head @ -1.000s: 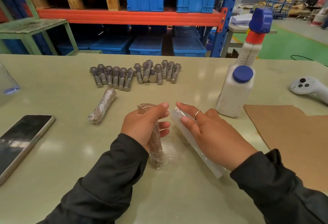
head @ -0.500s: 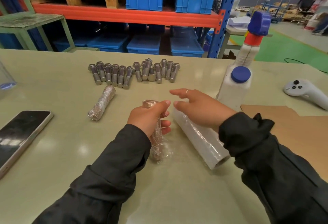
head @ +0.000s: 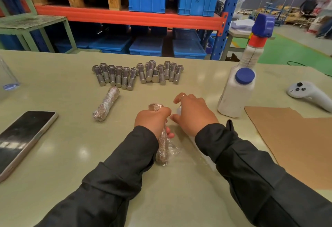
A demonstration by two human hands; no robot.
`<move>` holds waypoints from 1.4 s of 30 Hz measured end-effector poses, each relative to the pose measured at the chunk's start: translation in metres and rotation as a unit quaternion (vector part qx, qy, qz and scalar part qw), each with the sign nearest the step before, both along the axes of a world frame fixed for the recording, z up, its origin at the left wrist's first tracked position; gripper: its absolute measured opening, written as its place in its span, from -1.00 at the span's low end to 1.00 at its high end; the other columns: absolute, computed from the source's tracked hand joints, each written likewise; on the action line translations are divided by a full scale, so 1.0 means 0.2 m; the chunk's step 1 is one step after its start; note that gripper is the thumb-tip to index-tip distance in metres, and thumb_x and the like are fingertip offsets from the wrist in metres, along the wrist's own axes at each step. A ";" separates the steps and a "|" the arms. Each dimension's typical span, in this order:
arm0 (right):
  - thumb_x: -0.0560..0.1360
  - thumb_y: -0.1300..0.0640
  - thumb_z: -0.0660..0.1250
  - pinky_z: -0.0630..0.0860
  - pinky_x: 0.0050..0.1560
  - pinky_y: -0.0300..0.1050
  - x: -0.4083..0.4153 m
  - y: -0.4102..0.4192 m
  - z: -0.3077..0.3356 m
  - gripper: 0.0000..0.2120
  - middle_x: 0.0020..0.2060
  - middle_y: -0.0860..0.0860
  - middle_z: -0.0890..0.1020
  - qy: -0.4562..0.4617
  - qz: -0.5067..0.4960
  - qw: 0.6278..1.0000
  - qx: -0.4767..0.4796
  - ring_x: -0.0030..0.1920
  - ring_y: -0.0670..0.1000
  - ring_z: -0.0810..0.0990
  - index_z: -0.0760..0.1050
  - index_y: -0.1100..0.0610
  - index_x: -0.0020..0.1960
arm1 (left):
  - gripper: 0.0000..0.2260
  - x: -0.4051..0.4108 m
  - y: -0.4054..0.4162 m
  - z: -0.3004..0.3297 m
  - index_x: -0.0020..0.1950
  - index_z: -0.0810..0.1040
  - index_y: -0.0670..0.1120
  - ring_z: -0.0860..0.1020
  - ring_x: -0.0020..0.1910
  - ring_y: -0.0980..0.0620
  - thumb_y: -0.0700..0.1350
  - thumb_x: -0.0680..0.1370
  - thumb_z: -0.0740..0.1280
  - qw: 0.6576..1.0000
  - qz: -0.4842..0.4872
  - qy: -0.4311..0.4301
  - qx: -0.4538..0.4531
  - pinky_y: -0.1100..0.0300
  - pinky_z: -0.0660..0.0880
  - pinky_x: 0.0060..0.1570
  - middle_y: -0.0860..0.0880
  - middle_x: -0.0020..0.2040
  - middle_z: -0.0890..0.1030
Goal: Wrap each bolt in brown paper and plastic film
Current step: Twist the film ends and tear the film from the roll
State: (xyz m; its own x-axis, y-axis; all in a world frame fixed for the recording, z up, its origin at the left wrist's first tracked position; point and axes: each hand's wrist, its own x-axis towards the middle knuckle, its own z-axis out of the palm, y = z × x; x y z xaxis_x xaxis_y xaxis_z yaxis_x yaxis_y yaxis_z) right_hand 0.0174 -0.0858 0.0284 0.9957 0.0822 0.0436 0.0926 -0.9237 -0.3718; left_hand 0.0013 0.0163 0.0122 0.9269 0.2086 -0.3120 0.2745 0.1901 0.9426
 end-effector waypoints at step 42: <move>0.59 0.04 0.11 0.30 -0.02 -0.08 0.02 -0.03 0.02 -0.79 0.11 0.06 0.35 0.047 0.011 0.999 -0.007 0.23 0.13 0.28 0.47 -0.04 0.15 | -0.83 -0.07 0.01 0.00 -0.33 0.40 -0.17 0.33 -0.70 0.07 -0.25 0.44 0.32 0.999 0.029 -0.010 0.015 0.29 0.37 -0.60 -0.07 -0.47 0.36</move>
State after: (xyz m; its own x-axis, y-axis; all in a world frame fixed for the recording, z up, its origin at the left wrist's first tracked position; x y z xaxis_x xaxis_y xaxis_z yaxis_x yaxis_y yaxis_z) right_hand 0.0208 -0.0927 0.0325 0.9932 0.1040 -0.0518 0.0780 -0.9271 -0.3665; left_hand -0.0123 0.0174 0.0120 0.9193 0.2709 -0.2856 0.2441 0.1769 0.9535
